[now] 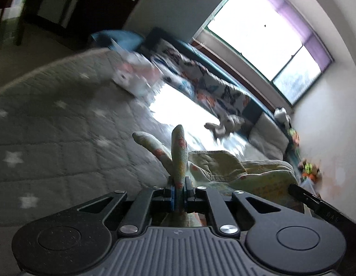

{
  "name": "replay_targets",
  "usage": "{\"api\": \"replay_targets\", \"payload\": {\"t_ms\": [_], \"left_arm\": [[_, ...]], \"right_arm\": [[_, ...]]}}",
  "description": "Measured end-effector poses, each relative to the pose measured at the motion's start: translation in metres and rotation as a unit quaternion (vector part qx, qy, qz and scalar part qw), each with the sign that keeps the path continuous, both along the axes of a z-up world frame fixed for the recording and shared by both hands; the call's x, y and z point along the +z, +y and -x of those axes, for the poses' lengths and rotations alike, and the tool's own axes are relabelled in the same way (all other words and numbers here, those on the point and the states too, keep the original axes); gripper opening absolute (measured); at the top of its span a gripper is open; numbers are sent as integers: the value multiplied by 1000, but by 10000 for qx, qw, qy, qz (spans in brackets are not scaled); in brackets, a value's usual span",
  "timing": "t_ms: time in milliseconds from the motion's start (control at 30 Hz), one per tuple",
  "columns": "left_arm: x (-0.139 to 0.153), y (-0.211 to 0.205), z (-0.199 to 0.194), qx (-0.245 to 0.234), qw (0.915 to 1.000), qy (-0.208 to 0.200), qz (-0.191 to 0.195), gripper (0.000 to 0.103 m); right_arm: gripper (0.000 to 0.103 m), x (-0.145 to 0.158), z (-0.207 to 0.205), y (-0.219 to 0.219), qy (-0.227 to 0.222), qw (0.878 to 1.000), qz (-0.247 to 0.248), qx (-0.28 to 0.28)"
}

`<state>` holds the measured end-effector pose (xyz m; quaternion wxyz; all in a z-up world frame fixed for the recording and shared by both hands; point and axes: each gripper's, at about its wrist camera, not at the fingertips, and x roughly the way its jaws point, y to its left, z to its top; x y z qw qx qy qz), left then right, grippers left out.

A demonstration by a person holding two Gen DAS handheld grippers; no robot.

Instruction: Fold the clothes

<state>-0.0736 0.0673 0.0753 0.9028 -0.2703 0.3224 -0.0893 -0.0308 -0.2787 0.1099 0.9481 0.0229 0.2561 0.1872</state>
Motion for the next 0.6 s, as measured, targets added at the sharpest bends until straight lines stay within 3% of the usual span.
{"api": "replay_targets", "payload": {"t_ms": [133, 333, 467, 600], "left_arm": [[16, 32, 23, 383, 9991, -181, 30, 7], [33, 81, 51, 980, 9946, -345, -81, 7], [31, 104, 66, 1325, 9906, -312, -158, 7], [14, 117, 69, 1501, 9885, -16, -165, 7]], "right_arm": [[8, 19, -5, 36, -190, 9988, 27, 445], [8, 23, -20, 84, -234, 9951, 9, 957], [8, 16, -26, 113, -133, 9918, -19, 1267], [8, 0, -34, 131, 89, 9893, 124, 1450]]}}
